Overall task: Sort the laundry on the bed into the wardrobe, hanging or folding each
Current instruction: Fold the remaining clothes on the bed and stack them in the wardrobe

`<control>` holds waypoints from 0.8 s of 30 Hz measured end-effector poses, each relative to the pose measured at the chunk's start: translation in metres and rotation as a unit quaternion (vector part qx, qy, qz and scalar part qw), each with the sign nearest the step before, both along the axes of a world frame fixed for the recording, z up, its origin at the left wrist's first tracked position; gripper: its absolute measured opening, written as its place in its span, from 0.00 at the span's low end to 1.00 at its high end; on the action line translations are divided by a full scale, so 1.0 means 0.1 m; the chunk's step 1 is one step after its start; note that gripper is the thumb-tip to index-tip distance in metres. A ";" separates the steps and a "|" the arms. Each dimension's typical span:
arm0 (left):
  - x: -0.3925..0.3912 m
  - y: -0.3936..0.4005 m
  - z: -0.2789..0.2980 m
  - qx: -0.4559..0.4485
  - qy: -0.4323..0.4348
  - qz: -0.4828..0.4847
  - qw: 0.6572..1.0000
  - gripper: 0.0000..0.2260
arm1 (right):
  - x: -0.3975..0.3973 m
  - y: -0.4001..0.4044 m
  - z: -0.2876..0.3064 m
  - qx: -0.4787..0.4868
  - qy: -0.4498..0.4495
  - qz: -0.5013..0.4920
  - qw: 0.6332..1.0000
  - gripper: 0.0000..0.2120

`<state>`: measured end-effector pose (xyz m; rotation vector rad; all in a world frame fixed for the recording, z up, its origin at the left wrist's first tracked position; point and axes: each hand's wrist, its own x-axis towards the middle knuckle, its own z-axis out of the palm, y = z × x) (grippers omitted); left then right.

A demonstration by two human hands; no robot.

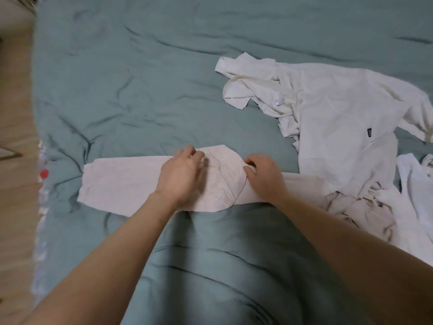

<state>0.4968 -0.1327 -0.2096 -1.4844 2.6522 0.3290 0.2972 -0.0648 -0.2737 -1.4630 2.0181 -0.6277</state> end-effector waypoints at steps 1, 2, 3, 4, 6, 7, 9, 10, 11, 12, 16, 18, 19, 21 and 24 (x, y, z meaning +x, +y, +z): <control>-0.12 0.03 -0.06 0.007 0.029 -0.024 0.999 0.14 | 0.03 -0.04 0.01 0.000 -0.026 -0.020 0.999 0.07; -0.23 0.06 -0.13 0.026 0.051 -0.014 0.998 0.18 | 0.06 -0.06 0.02 0.011 -0.051 -0.041 0.998 0.08; -0.33 0.08 -0.19 0.055 0.076 0.032 0.995 0.20 | 0.09 -0.08 0.02 0.023 -0.068 -0.056 0.996 0.08; -0.42 0.08 -0.24 0.095 0.115 0.103 0.983 0.22 | 0.11 -0.10 0.02 0.030 -0.079 -0.068 0.994 0.08; -0.53 0.05 -0.30 0.179 0.238 0.254 0.920 0.25 | 0.13 -0.13 0.03 0.025 -0.099 -0.084 0.991 0.03; -0.57 0.03 -0.31 0.208 0.286 0.309 0.883 0.27 | 0.15 -0.14 0.06 0.018 -0.113 -0.085 0.990 0.01; -0.60 -0.02 -0.30 0.250 0.335 0.378 0.826 0.31 | 0.21 -0.16 0.16 0.004 -0.148 -0.050 0.988 0.04; -0.58 -0.05 -0.29 0.268 0.344 0.404 0.804 0.30 | 0.26 -0.16 0.21 0.000 -0.168 -0.019 0.986 0.06; -0.55 -0.07 -0.29 0.287 0.349 0.423 0.785 0.27 | 0.30 -0.15 0.27 -0.005 -0.192 0.006 0.981 0.08; -0.50 -0.09 -0.30 0.297 0.359 0.433 0.771 0.21 | 0.34 -0.15 0.30 -0.010 -0.220 0.017 0.975 0.09; -0.10 -0.08 -0.22 0.162 0.340 0.425 0.823 0.06 | 0.41 -0.17 0.30 -0.016 -0.274 -0.012 0.962 0.05; 0.19 -0.07 -0.21 0.062 0.241 0.415 0.875 0.09 | 0.39 -0.21 0.25 -0.026 -0.200 -0.026 0.979 0.04; 0.34 -0.07 -0.22 0.012 0.146 0.407 0.902 0.10 | 0.37 -0.22 0.22 -0.026 -0.158 -0.030 0.987 0.04; 0.55 -0.10 -0.30 -0.067 0.021 0.377 0.923 0.15 | 0.31 -0.23 0.17 -0.019 -0.108 -0.025 0.994 0.04; 0.43 -0.17 -0.34 -0.126 0.126 0.222 0.959 0.11 | 0.24 -0.27 0.05 -0.020 -0.032 0.019 0.999 0.03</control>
